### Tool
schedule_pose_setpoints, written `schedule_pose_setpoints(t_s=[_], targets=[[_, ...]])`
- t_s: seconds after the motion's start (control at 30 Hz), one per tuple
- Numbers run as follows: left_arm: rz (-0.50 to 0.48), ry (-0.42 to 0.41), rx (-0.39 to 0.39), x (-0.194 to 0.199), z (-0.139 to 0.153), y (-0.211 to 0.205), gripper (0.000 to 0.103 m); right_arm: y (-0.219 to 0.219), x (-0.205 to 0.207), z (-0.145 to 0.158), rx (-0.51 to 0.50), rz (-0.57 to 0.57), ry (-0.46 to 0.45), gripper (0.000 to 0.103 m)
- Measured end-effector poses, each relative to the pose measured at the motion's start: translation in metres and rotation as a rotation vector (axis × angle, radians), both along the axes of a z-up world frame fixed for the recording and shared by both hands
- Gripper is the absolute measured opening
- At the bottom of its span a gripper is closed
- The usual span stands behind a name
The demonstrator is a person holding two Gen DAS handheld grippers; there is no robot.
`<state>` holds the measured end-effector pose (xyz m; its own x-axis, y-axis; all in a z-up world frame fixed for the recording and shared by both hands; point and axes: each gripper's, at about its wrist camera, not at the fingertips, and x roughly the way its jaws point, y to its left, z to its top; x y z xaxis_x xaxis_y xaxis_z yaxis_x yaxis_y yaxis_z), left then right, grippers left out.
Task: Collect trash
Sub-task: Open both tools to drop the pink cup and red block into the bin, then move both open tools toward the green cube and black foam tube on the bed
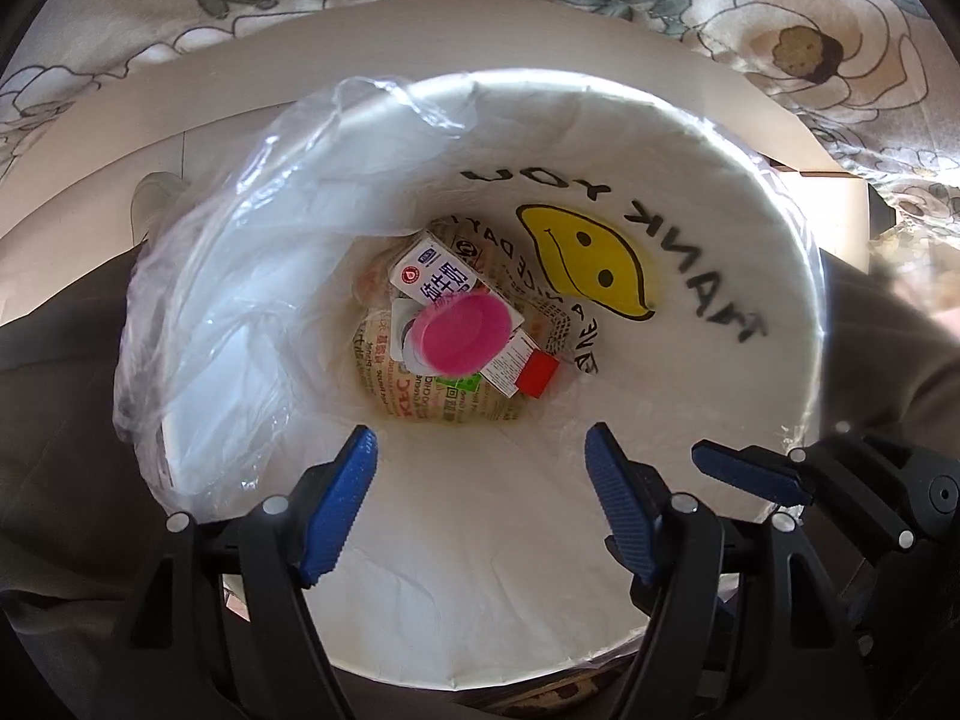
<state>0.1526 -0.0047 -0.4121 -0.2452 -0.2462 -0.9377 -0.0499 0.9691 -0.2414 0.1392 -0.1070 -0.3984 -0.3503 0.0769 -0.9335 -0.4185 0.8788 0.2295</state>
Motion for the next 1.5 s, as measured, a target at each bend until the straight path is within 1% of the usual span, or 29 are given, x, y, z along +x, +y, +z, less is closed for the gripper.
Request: schedule_pose_setpoints(t_s=[0.1, 0.37, 0.4, 0.5, 0.63, 0.77, 0.83, 1.0, 1.17, 1.2, 1.3, 1.4, 1.47, 1.5], targets=[[0.005, 0.001, 0.002, 0.0, 0.001, 0.002, 0.074, 0.003, -0.003, -0.006, 0.001, 0.003, -0.006, 0.052], [0.005, -0.009, 0.006, 0.0, 0.011, 0.01, 0.074, 0.004, -0.004, 0.011, 0.008, 0.001, -0.036, 0.052], [0.007, -0.011, 0.007, -0.001, 0.013, 0.01, 0.074, 0.002, -0.005, 0.008, 0.01, 0.003, -0.044, 0.052], [0.007, -0.009, 0.003, 0.0, 0.017, 0.01, 0.074, 0.002, -0.004, 0.017, 0.017, 0.003, -0.06, 0.052], [-0.016, -0.046, 0.02, -0.001, 0.031, 0.008, 0.074, 0.002, -0.007, 0.032, 0.033, 0.008, -0.084, 0.052], [-0.046, -0.111, 0.038, -0.002, 0.056, 0.007, 0.074, -0.002, -0.011, 0.054, 0.062, 0.018, -0.113, 0.052], [-0.065, -0.15, 0.055, -0.003, 0.071, 0.007, 0.074, -0.007, -0.013, 0.069, 0.079, 0.017, -0.134, 0.052], [-0.09, -0.251, 0.04, -0.007, 0.119, 0.017, 0.074, -0.024, -0.013, 0.115, 0.118, -0.004, -0.216, 0.052], [-0.096, -0.373, 0.045, -0.012, 0.174, 0.027, 0.074, -0.05, -0.011, 0.169, 0.157, -0.042, -0.322, 0.052], [-0.09, -0.399, 0.055, -0.012, 0.186, 0.029, 0.074, -0.055, -0.01, 0.184, 0.167, -0.051, -0.341, 0.052], [-0.061, -0.483, 0.074, -0.009, 0.221, 0.038, 0.074, -0.066, -0.008, 0.218, 0.188, -0.062, -0.421, 0.052], [-0.04, -0.558, 0.084, -0.006, 0.257, 0.044, 0.074, -0.074, -0.011, 0.259, 0.198, -0.056, -0.512, 0.052], [-0.045, -0.6, 0.087, -0.002, 0.278, 0.045, 0.074, -0.078, -0.01, 0.284, 0.199, -0.045, -0.57, 0.052], [-0.053, -0.618, 0.086, 0.001, 0.289, 0.045, 0.074, -0.079, -0.01, 0.295, 0.198, -0.034, -0.597, 0.054]])
